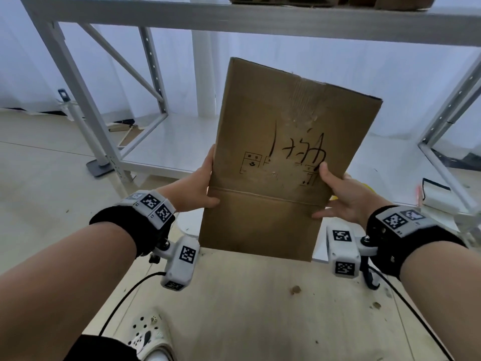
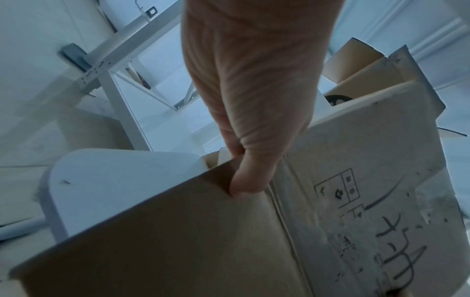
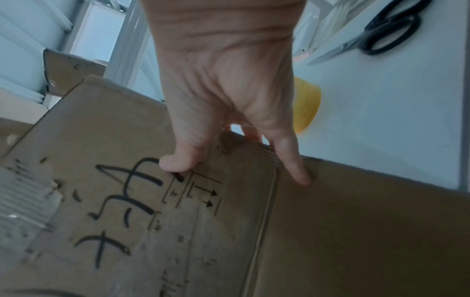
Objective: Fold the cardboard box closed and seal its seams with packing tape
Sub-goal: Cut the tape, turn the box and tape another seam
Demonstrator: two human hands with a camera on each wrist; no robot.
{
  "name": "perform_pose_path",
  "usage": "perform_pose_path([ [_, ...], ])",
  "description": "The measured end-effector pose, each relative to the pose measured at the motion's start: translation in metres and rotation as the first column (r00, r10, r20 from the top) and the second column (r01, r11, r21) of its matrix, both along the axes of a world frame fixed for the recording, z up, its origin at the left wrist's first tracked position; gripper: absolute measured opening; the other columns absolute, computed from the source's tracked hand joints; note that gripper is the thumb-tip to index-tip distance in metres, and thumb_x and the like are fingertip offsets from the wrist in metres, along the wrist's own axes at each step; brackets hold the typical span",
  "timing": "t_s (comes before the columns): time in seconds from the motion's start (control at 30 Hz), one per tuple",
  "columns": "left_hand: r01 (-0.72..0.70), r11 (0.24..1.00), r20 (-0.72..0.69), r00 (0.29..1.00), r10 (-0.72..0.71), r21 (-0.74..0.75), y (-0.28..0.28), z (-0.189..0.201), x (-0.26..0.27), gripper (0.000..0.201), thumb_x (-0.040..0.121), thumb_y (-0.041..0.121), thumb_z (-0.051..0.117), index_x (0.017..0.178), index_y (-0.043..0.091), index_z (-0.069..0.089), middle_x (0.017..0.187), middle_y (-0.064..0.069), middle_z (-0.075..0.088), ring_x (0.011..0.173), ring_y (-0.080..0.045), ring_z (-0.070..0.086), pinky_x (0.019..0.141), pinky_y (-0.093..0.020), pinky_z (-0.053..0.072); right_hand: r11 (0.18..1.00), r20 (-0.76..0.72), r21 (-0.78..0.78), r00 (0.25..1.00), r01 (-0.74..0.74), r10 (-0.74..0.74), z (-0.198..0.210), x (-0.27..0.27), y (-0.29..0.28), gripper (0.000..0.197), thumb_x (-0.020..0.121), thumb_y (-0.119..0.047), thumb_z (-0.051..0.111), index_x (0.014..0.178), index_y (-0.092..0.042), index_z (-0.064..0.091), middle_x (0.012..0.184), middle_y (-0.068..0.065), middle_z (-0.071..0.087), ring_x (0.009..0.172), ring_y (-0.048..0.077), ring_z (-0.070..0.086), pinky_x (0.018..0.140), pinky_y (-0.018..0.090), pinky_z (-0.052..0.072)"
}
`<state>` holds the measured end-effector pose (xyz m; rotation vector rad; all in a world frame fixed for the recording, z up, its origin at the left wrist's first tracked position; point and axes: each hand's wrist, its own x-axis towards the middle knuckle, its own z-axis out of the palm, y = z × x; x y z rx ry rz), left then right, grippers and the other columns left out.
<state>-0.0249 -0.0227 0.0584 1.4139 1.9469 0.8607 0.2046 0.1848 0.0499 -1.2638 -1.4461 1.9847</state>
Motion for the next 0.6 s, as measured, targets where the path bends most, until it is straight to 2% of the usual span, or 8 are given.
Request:
perform_pose_path([
  [0.07, -0.013, 1.0, -0.068, 0.998, 0.013, 0.002, -0.004, 0.003, 0.002, 0.106, 0.084, 0.004, 0.066, 0.143, 0.042, -0.014, 0.132, 0.019, 0.028, 0.108, 0.001, 0.045, 0.077, 0.0, 0.04, 1.0, -0.028, 0.018, 0.999, 0.018, -0.017, 0.005, -0.002, -0.005, 0.064, 0.08, -0.048, 0.067, 0.135, -0.026, 0.04, 0.119, -0.003, 0.058, 0.114, 0.033, 0.055, 0.089, 0.069, 0.044],
  [0.2, -0.113, 0.991, -0.186, 0.974, 0.125, 0.076, -0.009, 0.015, 0.005, 0.097, 0.086, 0.004, 0.061, 0.147, 0.037, -0.008, 0.129, 0.011, 0.04, 0.109, -0.012, 0.051, 0.09, -0.024, 0.045, 0.995, -0.139, 0.036, 0.986, 0.093, -0.087, 0.015, -0.007, -0.017, 0.062, 0.083, -0.044, 0.066, 0.134, -0.02, 0.039, 0.128, 0.0, 0.055, 0.118, 0.03, 0.052, 0.089, 0.069, 0.043],
  [0.3, -0.196, 0.972, -0.219, 0.95, 0.221, 0.132, -0.011, 0.016, 0.006, 0.087, 0.088, 0.004, 0.057, 0.148, 0.034, 0.001, 0.131, 0.005, 0.046, 0.111, -0.017, 0.053, 0.093, -0.032, 0.046, 0.99, -0.198, 0.04, 0.972, 0.137, -0.126, 0.018, -0.009, -0.023, 0.059, 0.083, -0.042, 0.068, 0.129, -0.018, 0.04, 0.125, -0.001, 0.054, 0.117, 0.026, 0.052, 0.091, 0.068, 0.043],
  [0.37, -0.247, 0.958, -0.22, 0.936, 0.274, 0.142, -0.012, 0.008, 0.008, 0.084, 0.088, 0.003, 0.054, 0.149, 0.03, 0.003, 0.129, 0.001, 0.05, 0.108, -0.018, 0.055, 0.091, -0.031, 0.046, 0.985, -0.207, 0.068, 0.968, 0.158, -0.141, 0.014, -0.011, -0.03, 0.052, 0.084, -0.04, 0.067, 0.124, -0.018, 0.041, 0.124, -0.002, 0.054, 0.114, 0.023, 0.053, 0.093, 0.065, 0.044],
  [0.43, -0.292, 0.944, -0.197, 0.927, 0.32, 0.156, -0.012, -0.002, 0.009, 0.08, 0.089, 0.001, 0.051, 0.149, 0.026, 0.005, 0.122, 0.007, 0.047, 0.102, -0.012, 0.051, 0.087, -0.022, 0.043, 0.983, -0.213, 0.079, 0.966, 0.168, -0.149, 0.008, -0.013, -0.035, 0.047, 0.086, -0.039, 0.067, 0.12, -0.019, 0.042, 0.124, -0.001, 0.054, 0.109, 0.021, 0.055, 0.094, 0.063, 0.045],
  [0.5, -0.329, 0.926, -0.16, 0.92, 0.358, 0.186, -0.01, -0.009, 0.006, 0.075, 0.088, -0.001, 0.05, 0.148, 0.022, 0.011, 0.12, 0.012, 0.042, 0.104, -0.007, 0.046, 0.084, -0.017, 0.039, 0.981, -0.215, 0.088, 0.965, 0.171, -0.149, 0.002, -0.016, -0.037, 0.049, 0.086, -0.039, 0.067, 0.121, -0.018, 0.041, 0.123, 0.001, 0.054, 0.103, 0.018, 0.057, 0.094, 0.06, 0.047],
  [0.6, -0.374, 0.898, -0.09, 0.911, 0.403, 0.233, -0.005, -0.022, -0.002, 0.072, 0.085, -0.003, 0.054, 0.144, 0.021, 0.022, 0.127, 0.01, 0.041, 0.113, -0.008, 0.044, 0.097, -0.026, 0.041, 0.981, -0.182, 0.125, 0.975, 0.149, -0.125, -0.003, -0.02, -0.031, 0.057, 0.083, -0.043, 0.068, 0.125, -0.019, 0.037, 0.121, 0.002, 0.055, 0.101, 0.016, 0.059, 0.093, 0.054, 0.049],
])
